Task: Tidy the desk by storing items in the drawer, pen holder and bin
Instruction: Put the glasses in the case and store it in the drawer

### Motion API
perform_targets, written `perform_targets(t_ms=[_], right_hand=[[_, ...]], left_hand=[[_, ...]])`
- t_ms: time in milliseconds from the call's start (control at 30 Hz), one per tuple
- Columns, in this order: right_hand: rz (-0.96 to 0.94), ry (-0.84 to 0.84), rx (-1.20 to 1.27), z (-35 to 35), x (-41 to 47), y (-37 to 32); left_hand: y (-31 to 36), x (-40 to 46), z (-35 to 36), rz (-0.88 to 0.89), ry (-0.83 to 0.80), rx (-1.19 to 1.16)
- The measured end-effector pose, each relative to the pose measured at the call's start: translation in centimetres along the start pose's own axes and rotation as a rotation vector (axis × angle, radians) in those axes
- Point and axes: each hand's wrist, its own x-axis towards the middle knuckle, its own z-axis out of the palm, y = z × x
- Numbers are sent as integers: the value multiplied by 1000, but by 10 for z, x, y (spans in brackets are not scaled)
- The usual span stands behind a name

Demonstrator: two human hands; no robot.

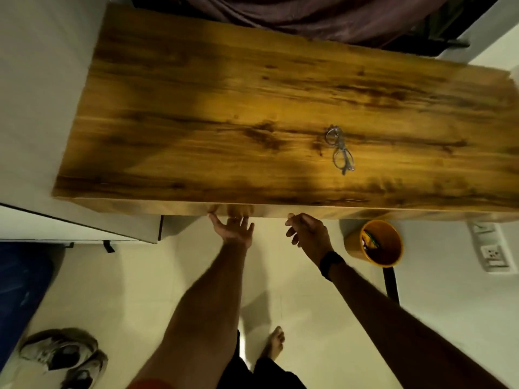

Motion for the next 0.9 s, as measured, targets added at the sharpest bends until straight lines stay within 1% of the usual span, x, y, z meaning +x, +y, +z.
perform_targets(t_ms=[67,133,267,367,467,533,567,667,700,733,767,833,900], right_hand=[[-15,11,5,3,-3,3],[-57,36,-17,6,-8,7],[-228,124,-147,11,-24,17],[-361,132,-426,7,-39,29],[-513,70,-732,0,-59,47],[-536,47,-825,-3,-72,57],[-510,43,-844,-6,-78,61],[-485,32,-900,-16,-85,74],[-474,2,-865,-20,-89,77],[-453,-40,-799,-24,-93,81],[-429,-75,-734,-28,-98,82],[-407,-100,-658,-32,-103,86],[-404,-92,-665,-40,-103,88]], left_hand=[[-4,5,0,25,-9,8],[-9,5,1,52,19,-14],[-24,-18,-18,110,103,-17],[-33,-46,-37,107,162,-39],[-37,-69,-57,98,205,-40],[-40,-87,-68,122,241,-22],[-43,-97,-72,149,260,-5],[-48,-129,-73,291,299,32],[-51,-140,-72,369,312,51],[-54,-151,-71,464,360,99],[-57,-160,-70,564,465,185],[-63,-176,-67,763,728,456],[-68,-187,-65,923,861,739]])
